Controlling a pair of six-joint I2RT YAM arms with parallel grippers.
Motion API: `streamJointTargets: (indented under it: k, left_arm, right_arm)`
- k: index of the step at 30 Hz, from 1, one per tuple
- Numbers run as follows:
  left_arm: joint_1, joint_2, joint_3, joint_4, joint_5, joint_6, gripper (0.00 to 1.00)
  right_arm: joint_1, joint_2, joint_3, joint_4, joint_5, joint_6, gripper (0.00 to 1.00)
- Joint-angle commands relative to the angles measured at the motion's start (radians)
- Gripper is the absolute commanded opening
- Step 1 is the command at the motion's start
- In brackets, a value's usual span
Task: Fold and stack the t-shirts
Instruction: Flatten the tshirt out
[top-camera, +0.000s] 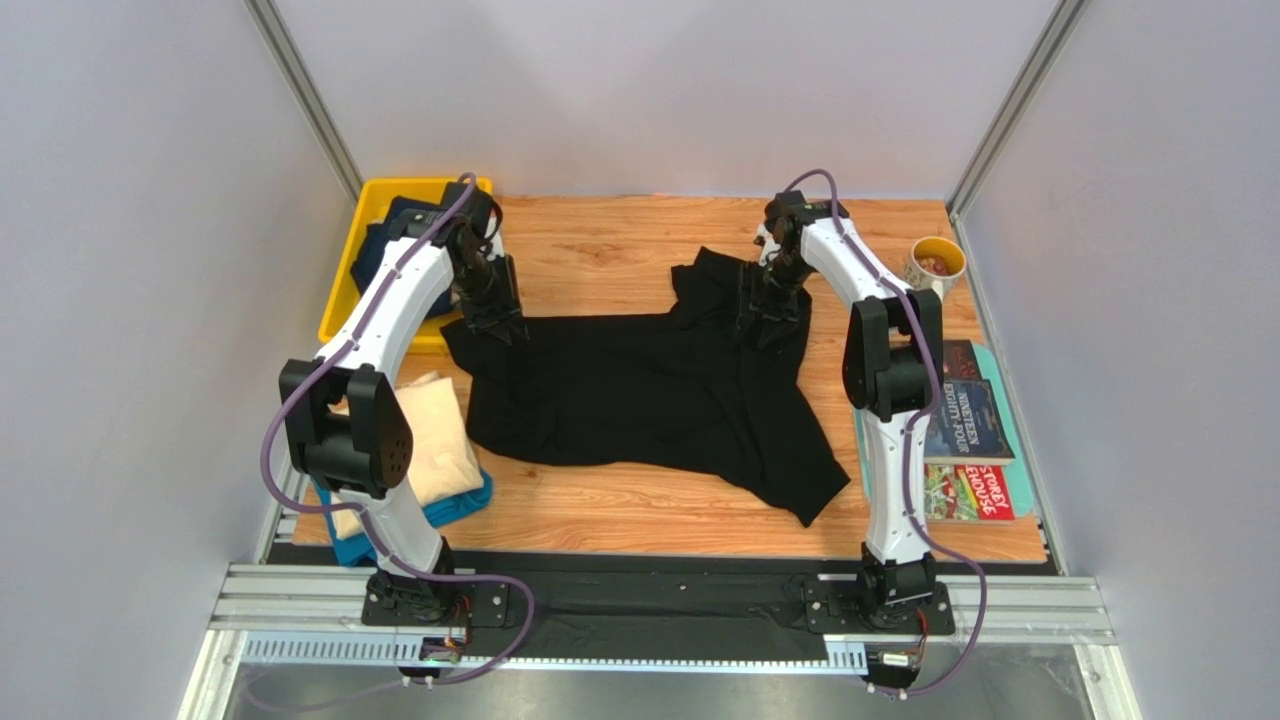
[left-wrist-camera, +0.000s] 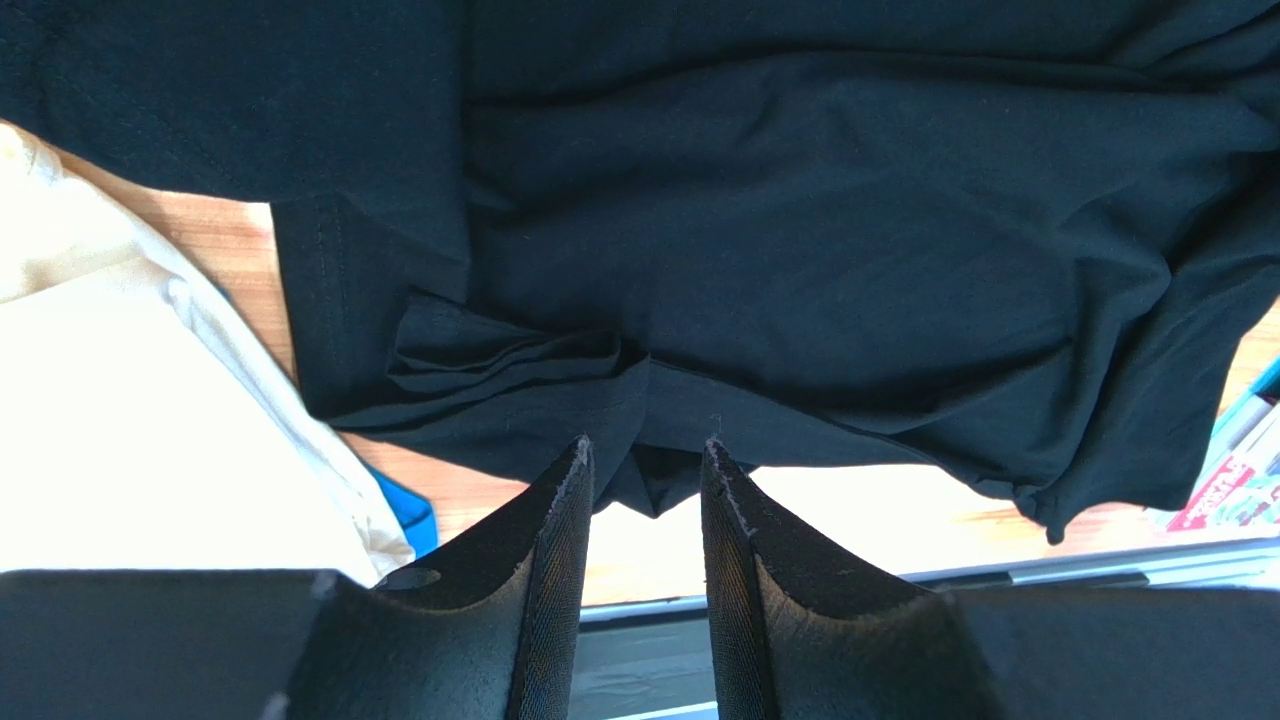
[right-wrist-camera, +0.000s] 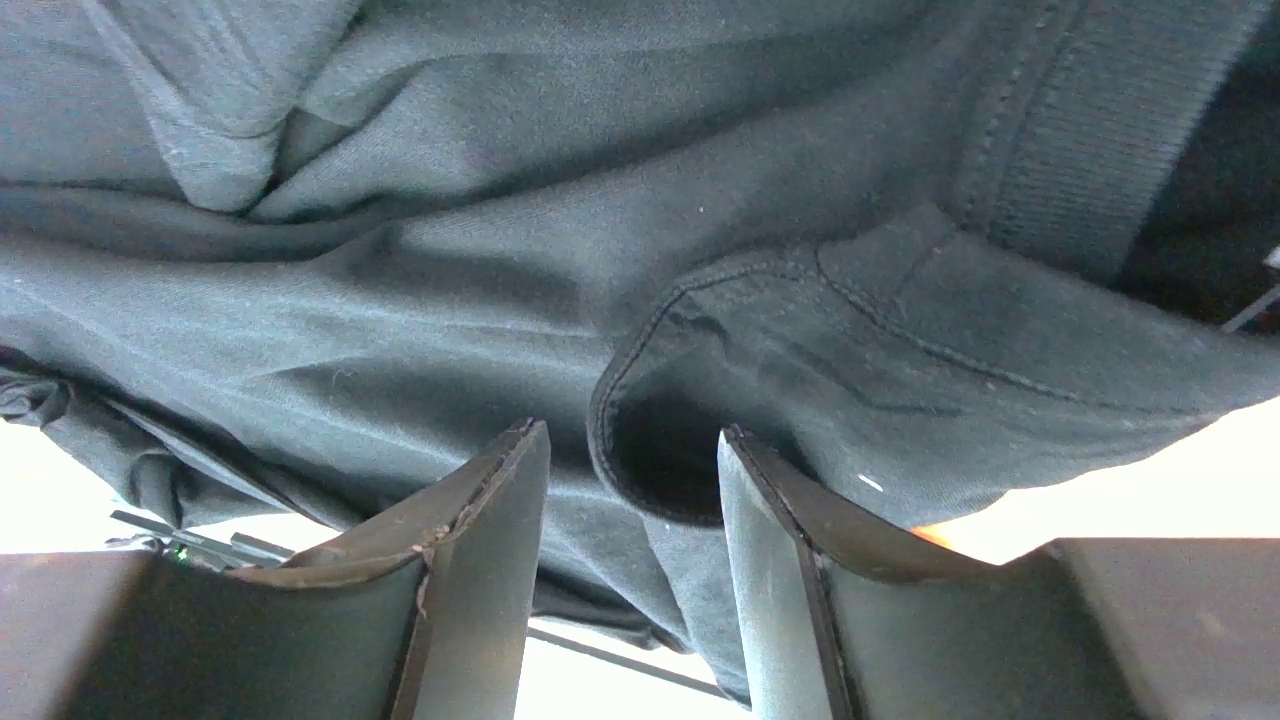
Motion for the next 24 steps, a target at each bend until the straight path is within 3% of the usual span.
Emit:
streamJointTargets:
  k: [1,4,6,7,8,9,17,20,24]
  left_arm:
    - [-0.005,0.002,-0.002,0.008,-0.002,-0.010,0.39]
    - [-0.008,0.005,-0.001,0.007,-0.004,-0.008,0.39]
    - [-0.010,0.011,0.004,0.008,-0.001,-0.005,0.39]
    - [-0.010,0.014,0.005,0.007,-0.001,-0.004,0.39]
    - [-0.010,0.017,0.007,0.007,-0.001,-0.004,0.39]
    - [-0.010,0.019,0.008,0.007,0.001,-0.004,0.39]
    - [-0.017,0.048,0.034,0.008,0.005,-0.001,0.39]
    - [-0.022,0.065,0.056,0.007,0.016,-0.001,0.39]
    - [-0.025,0.075,0.111,-0.001,0.033,-0.004,0.38]
  right_arm:
    - [0.013,0.013,0.015,-0.008,-0.018,-0.018,0.51]
    - [0.016,0.023,0.012,-0.017,-0.021,-0.018,0.50]
    - [0.020,0.030,0.012,-0.022,-0.018,-0.021,0.44]
    - [0.020,0.030,0.007,-0.023,-0.015,-0.023,0.36]
    - [0.025,0.025,0.004,-0.026,-0.010,-0.023,0.13]
    - [0.025,0.024,0.003,-0.026,-0.007,-0.024,0.00]
    - [0.024,-0.169,-0.035,-0.065,0.074,-0.020,0.00]
    - [0.014,-0.277,-0.100,-0.089,0.160,-0.018,0.00]
    - [-0.050,-0.421,-0.309,-0.112,0.214,-0.006,0.00]
